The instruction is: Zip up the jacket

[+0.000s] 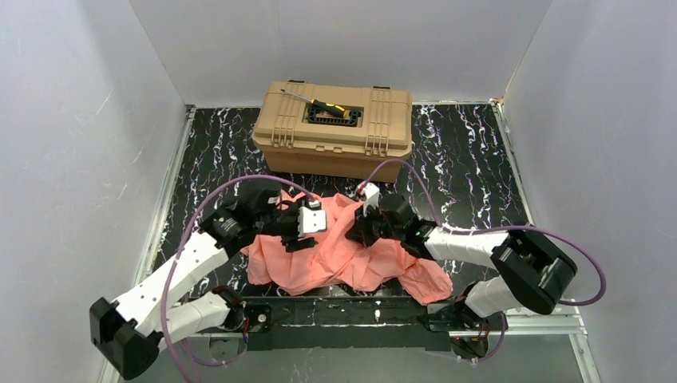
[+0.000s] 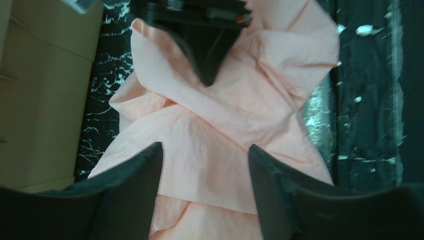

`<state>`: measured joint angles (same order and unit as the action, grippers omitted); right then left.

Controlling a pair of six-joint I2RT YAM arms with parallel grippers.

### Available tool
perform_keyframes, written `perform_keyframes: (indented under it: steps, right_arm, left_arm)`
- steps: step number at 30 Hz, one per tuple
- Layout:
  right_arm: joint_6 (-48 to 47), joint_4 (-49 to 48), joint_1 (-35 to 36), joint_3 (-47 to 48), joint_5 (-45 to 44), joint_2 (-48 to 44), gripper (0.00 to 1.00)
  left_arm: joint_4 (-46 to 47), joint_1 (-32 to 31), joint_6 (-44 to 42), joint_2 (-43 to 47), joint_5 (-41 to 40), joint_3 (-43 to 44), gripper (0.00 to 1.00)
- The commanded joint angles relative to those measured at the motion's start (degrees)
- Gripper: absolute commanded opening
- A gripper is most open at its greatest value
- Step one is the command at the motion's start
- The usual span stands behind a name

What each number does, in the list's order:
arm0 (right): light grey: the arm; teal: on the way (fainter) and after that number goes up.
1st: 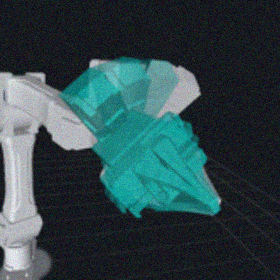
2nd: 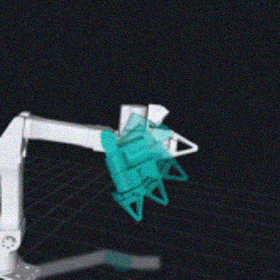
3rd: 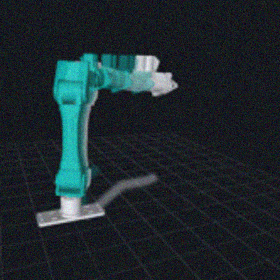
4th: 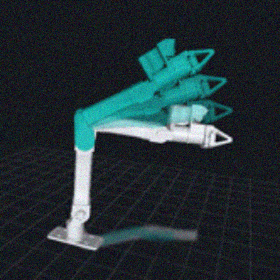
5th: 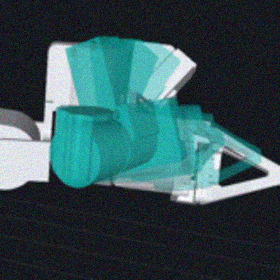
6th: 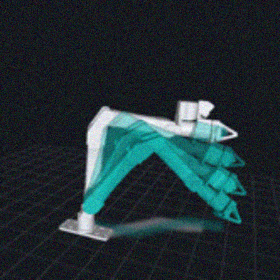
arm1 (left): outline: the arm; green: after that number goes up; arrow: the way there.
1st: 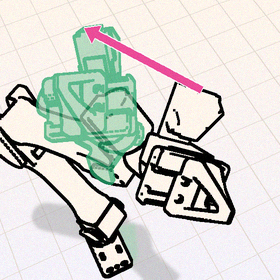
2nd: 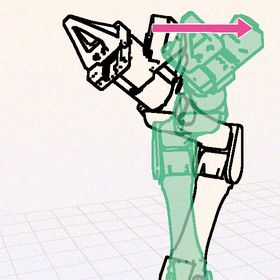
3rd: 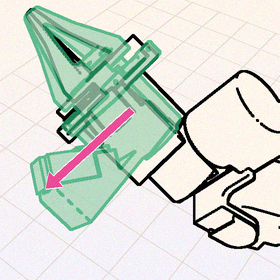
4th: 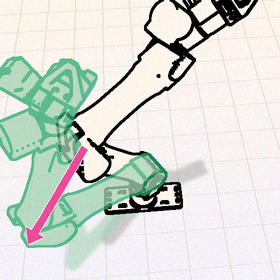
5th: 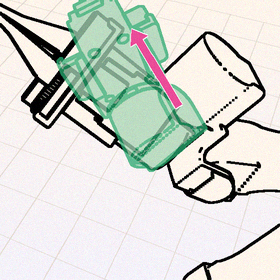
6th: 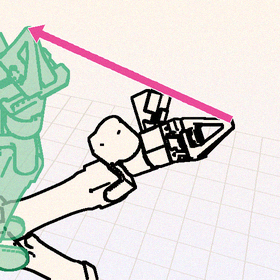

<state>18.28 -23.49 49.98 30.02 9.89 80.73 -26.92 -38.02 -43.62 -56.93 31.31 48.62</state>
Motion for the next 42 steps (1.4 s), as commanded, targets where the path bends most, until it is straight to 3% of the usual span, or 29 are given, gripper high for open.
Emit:
perform_keyframes:
  steps: [1,3,7,11,14,15,17,18,21,26,32,37,40,42]
  right_arm:
    - [1.3,-1.9,-3.4,8.0,3.9,-4.3,0.01]
    - [1.8,0.7,-4.9,10.8,4.4,-5.5,0.01]
    - [2.6,7.4,-7.3,14.6,5.1,-5.9,0.01]
    - [4.1,5.9,-7.8,12.3,2.6,-8.3,0.01]
    - [1.8,14.8,-9.5,19.8,3.4,-6.5,0.01]
    - [2.0,17.8,-9.8,21.2,5.3,-6.1,0.14]
    - [3.4,21.1,-9.3,20.0,10.8,-6.3,0.54]
    - [4.4,21.6,-8.4,17.7,11.9,-7.2,0.64]
    - [8.2,20.5,-6.7,10.0,13.3,-11.7,0.68]
    - [8.9,19.2,-6.3,4.5,15.2,-10.0,0.67]
    - [6.8,13.3,-4.4,6.6,16.1,0.1,0.64]
    - [6.7,9.1,-3.2,10.9,17.3,8.0,0.31]
    - [6.2,9.4,-3.5,13.4,16.3,6.6,0.02]
    - [6.4,10.6,-4.3,15.4,15.1,3.9,0.01]
  left_arm:
    - [0.1,-0.1,1.8,4.6,7.4,-2.5,0.71]
    - [0.1,-1.0,4.0,4.1,9.2,-2.7,0.76]
    - [3.0,-5.1,3.7,3.9,9.9,-7.0,0.77]
    - [8.4,-6.7,1.1,6.3,7.1,-12.1,0.79]
    - [8.3,-9.0,3.3,4.3,7.2,-10.2,0.79]
    - [7.3,-9.9,3.4,3.5,7.7,-9.4,0.78]
    - [6.7,-10.9,2.2,3.0,7.5,-9.6,0.77]
    - [6.7,-10.9,0.3,3.4,7.1,-10.3,0.77]
    - [8.2,-10.9,-2.0,5.6,4.0,-13.0,0.76]
    - [11.8,-10.9,-2.4,9.2,0.3,-15.1,0.76]
    - [9.9,-11.0,-2.1,8.8,-0.7,-13.3,0.77]
    - [9.4,-11.0,-1.4,8.3,0.1,-13.3,0.78]
    - [9.5,-10.9,-0.9,8.4,0.0,-13.7,0.79]
    - [9.6,-11.0,0.7,8.5,-0.5,-13.8,0.80]
